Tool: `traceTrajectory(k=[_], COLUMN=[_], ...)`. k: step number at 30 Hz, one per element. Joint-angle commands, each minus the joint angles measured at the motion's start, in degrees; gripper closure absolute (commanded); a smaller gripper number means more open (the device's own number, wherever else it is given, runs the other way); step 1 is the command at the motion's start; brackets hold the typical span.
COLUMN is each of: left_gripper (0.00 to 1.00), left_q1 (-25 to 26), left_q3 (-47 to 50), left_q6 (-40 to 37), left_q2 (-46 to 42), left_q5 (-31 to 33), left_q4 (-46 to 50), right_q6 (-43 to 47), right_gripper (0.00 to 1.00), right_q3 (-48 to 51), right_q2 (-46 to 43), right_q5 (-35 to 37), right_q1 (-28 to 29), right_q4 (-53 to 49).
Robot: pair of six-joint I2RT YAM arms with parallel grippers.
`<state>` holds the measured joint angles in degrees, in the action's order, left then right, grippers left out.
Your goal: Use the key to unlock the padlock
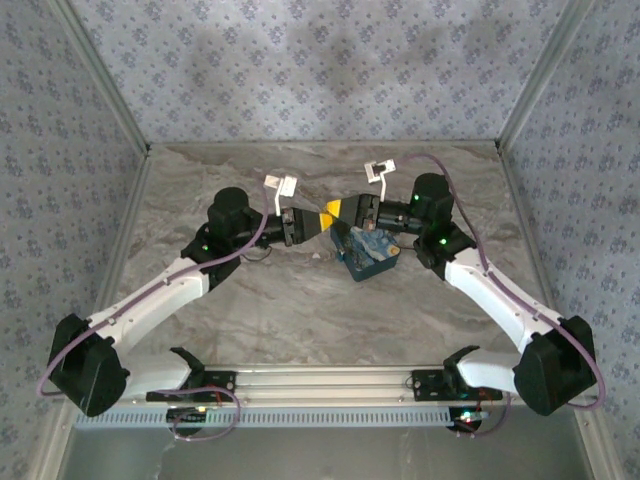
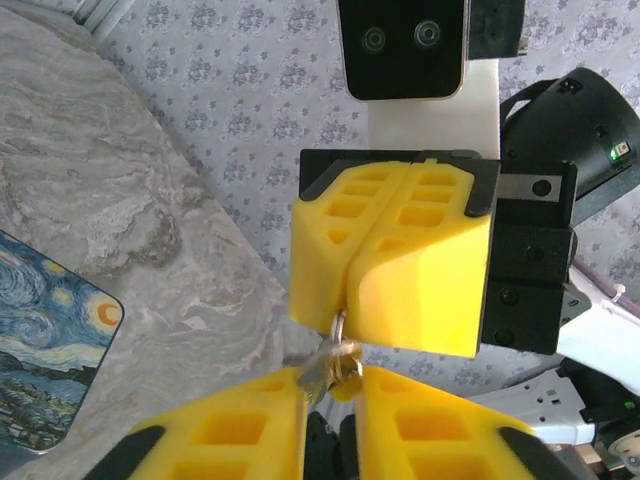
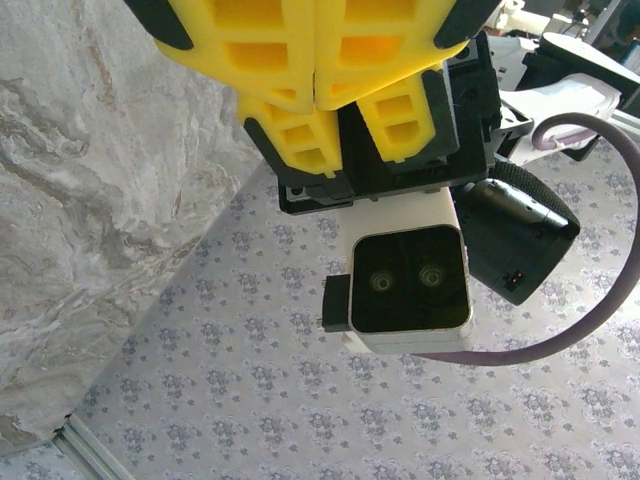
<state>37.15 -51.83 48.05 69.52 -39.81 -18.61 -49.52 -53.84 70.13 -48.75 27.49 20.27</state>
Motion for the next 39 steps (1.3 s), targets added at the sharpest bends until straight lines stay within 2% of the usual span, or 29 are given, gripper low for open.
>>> traceTrajectory(k=[1,3,9,17,19,20,21,24,29,37,39], left_gripper=[0.84,0.90,0.97,1.00,1.00,1.00,1.00,1.00,1.00,1.00,1.00], left_q1=[0.1,-0.1,-0.6,-1.3,-1.4,-1.4,-1.4,-1.4,-1.3,-0.8,-0.7], left_q3=[-2.3,-2.3,-2.3,-4.5,-5.8,-6.5,-7.1,-8.1,-7.5,-7.9,-8.0], left_q6=[-1.8,-2.3,-3.4,-6.7,-8.2,-8.9,-9.7,-10.2,-8.8,-9.5,-9.8], left_q2=[-1.6,-2.0,-3.0,-3.3,-3.2,-2.9,-2.8,-2.1,-1.4,-1.8,-1.9], left_q5=[-0.8,-0.9,-0.4,-2.2,-3.0,-3.6,-4.1,-5.4,-6.0,-6.5,-6.4], left_q4=[1.3,1.9,4.3,10.8,13.4,14.9,16.1,17.2,14.2,14.0,14.2], right_q6=[0.4,0.5,0.6,5.9,8.7,9.8,10.5,10.3,9.3,9.0,8.7], right_gripper=[1.00,1.00,1.00,1.00,0.95,0.90,0.90,1.00,1.00,0.78,0.69], right_q3=[-2.0,-1.7,-1.4,-2.1,-2.2,-2.3,-2.2,-1.9,-1.3,-1.0,-1.0], right_q2=[-1.6,-1.8,-2.4,-4.0,-5.0,-5.6,-6.0,-7.0,-6.8,-6.8,-6.8], right_q5=[-0.1,-0.1,-0.7,-3.6,-3.2,-3.1,-3.3,-3.7,-4.1,-3.3,-3.0], right_q1=[-0.4,-0.5,-0.9,-2.9,-3.0,-3.3,-3.5,-3.8,-3.7,-3.8,-3.8], right_q4=[-0.4,-0.5,-0.7,-8.6,-12.0,-13.6,-14.6,-14.0,-12.2,-12.1,-12.2])
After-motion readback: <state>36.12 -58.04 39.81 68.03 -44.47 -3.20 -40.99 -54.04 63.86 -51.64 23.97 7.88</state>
